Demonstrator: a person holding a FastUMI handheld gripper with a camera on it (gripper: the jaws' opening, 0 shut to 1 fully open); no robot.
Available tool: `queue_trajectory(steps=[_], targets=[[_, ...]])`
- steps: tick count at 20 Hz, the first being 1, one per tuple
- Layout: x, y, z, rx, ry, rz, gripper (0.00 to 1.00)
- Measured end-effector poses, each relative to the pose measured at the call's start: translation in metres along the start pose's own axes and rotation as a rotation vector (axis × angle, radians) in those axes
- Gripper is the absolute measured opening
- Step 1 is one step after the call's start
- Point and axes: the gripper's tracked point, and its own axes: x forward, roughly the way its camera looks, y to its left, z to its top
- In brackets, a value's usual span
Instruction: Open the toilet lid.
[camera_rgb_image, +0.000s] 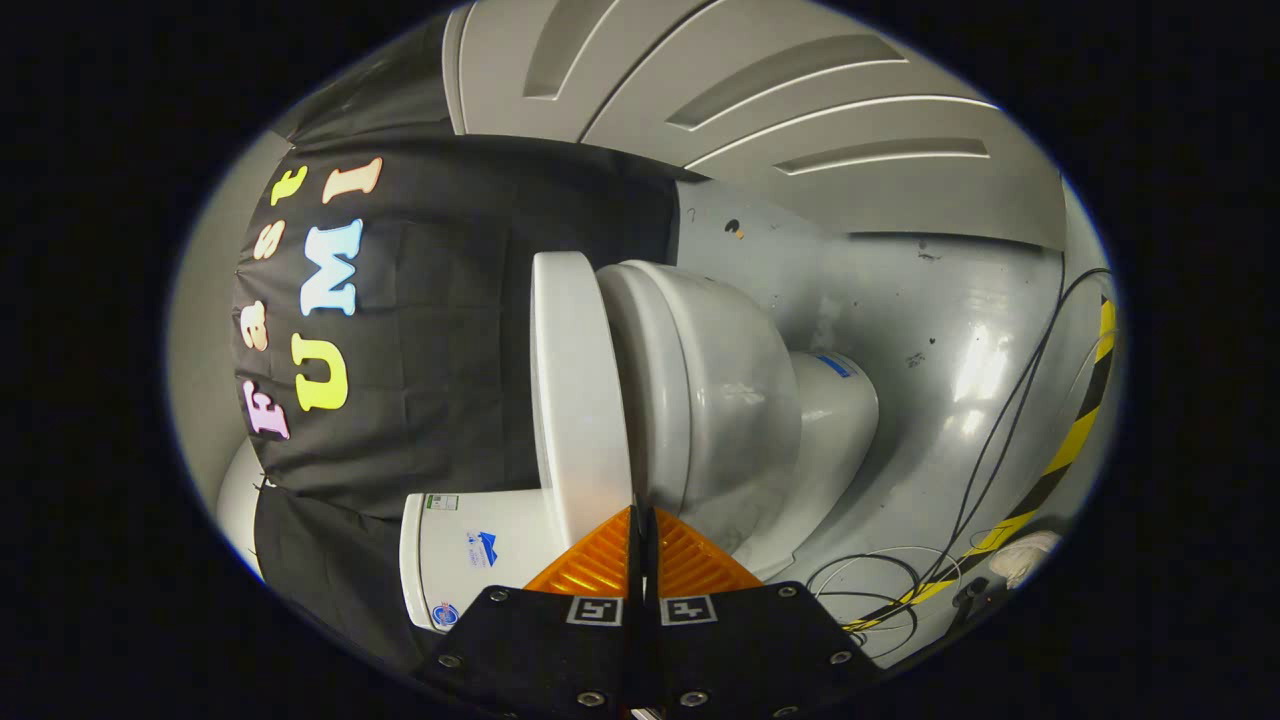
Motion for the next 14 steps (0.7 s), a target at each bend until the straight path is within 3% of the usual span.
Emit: queue_trajectory(steps=[14], targets=[[-0.021, 0.07, -0.004, -0.268, -0.053, 0.033, 0.0]])
